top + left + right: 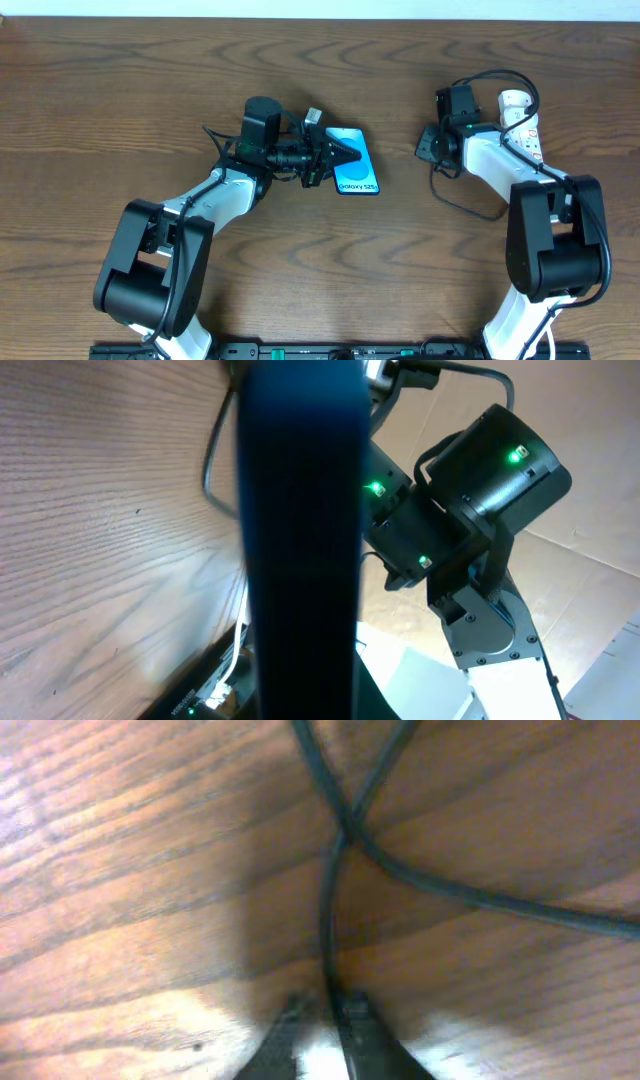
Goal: Plug charger to phone and switch on socket
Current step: 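Reach the right gripper to the black cable and grasp the USB-C plug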
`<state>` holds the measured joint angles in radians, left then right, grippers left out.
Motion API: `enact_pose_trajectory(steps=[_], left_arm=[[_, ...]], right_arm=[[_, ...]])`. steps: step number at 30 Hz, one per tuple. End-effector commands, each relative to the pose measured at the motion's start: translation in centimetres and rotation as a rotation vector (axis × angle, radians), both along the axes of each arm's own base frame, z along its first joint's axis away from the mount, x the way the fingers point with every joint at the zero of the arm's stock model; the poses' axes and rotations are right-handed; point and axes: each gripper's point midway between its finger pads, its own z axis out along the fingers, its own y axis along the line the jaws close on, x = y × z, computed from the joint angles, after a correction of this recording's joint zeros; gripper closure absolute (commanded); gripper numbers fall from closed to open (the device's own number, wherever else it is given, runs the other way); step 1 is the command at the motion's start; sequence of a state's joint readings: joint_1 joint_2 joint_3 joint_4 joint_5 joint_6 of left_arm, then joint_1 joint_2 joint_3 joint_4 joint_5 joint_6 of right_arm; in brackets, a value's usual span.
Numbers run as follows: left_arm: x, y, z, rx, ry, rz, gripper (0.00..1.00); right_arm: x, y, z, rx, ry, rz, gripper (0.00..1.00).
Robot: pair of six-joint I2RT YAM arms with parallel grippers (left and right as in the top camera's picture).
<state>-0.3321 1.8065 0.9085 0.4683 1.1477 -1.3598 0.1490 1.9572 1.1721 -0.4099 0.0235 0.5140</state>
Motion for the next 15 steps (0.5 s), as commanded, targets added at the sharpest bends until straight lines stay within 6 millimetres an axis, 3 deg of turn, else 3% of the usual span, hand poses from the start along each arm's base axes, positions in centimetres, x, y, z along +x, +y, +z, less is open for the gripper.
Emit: enact_pose_trajectory(steps=[1,4,8,11,13,14,15], left_arm=[[0.0,-0.4,1.9,-0.029,-0.061,-0.034,0.93],[0.0,-0.4,1.9,-0.029,-0.061,-0.034,0.93],[0.0,-0.4,1.9,-0.029,-0.061,-0.034,0.93],[0.0,-0.4,1.9,-0.029,-0.061,-0.034,0.93],[0.0,-0.4,1.9,-0.029,-0.061,-0.034,0.93],[0.1,-0.4,1.9,-0.029,-0.061,-0.034,0.92],[0.0,-0.4,1.9,-0.029,-0.061,-0.034,0.93]], right_arm=[[-3.5,1.5,-3.6,0.060,0.161,0.046,0.99],[-5.0,3.1,-3.8,0.071,0.205,0.215,0.99],[-9.6,4.2,-4.1,0.032,0.354,0.476,0.99],[-12.4,4.4,-4.1,0.012,0.451,0.568,0.98],[-12.5,4.5,-4.1,0.002,0.455,0.560,0.83],[-11.8,4.7,-4.2,0.005,0.427,0.535,0.69],[-11.0,4.8,-4.2,0.009,0.399,0.507,0.62]])
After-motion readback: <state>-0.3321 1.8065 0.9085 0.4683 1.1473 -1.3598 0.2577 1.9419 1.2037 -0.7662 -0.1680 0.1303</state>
